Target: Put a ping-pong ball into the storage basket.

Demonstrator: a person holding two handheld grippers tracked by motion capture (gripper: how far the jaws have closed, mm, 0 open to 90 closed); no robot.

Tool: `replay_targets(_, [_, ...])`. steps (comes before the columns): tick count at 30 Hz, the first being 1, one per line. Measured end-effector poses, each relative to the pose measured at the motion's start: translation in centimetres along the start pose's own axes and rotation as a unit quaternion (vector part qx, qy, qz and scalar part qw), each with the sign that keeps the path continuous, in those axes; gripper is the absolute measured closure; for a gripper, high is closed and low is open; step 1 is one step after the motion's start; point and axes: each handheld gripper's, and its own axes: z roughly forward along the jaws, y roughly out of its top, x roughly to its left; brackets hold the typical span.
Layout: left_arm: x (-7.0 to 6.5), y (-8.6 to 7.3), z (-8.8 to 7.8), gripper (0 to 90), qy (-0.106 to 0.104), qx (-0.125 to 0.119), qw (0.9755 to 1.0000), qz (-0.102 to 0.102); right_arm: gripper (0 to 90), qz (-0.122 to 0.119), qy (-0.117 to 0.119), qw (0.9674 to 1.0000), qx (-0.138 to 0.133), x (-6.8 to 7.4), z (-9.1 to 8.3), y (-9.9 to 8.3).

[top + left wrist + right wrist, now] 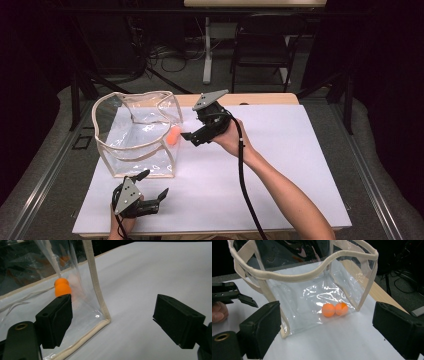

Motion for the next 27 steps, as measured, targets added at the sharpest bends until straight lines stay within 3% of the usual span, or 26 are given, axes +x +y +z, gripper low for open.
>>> replay_targets(27, [0.1, -0.1, 0.0, 15.8, 0.0, 0.001, 1.0, 0.001, 0.0, 0.005, -0.008, 0.9995, 0.029, 0.4, -0.3, -5.9])
